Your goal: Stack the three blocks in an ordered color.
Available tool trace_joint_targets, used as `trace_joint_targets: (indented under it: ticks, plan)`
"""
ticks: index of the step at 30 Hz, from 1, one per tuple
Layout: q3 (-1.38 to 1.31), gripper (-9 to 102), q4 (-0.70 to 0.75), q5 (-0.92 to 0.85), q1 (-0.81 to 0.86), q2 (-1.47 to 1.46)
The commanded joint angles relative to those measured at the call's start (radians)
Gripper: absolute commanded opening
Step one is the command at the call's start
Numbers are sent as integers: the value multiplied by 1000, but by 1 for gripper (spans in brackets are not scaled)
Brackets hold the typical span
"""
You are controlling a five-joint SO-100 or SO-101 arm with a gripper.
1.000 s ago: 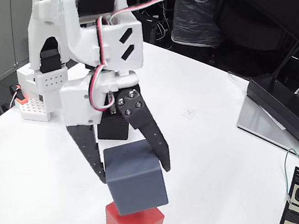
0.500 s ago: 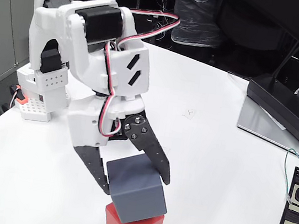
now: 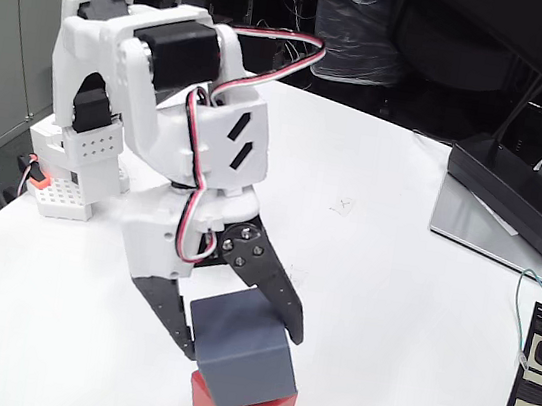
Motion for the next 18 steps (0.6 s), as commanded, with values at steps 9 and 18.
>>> trace_joint_targets:
  ticks: [9, 18]
  plan:
    - [-11, 22, -17, 9, 37, -11]
    - [-15, 34, -18, 8, 38, -11]
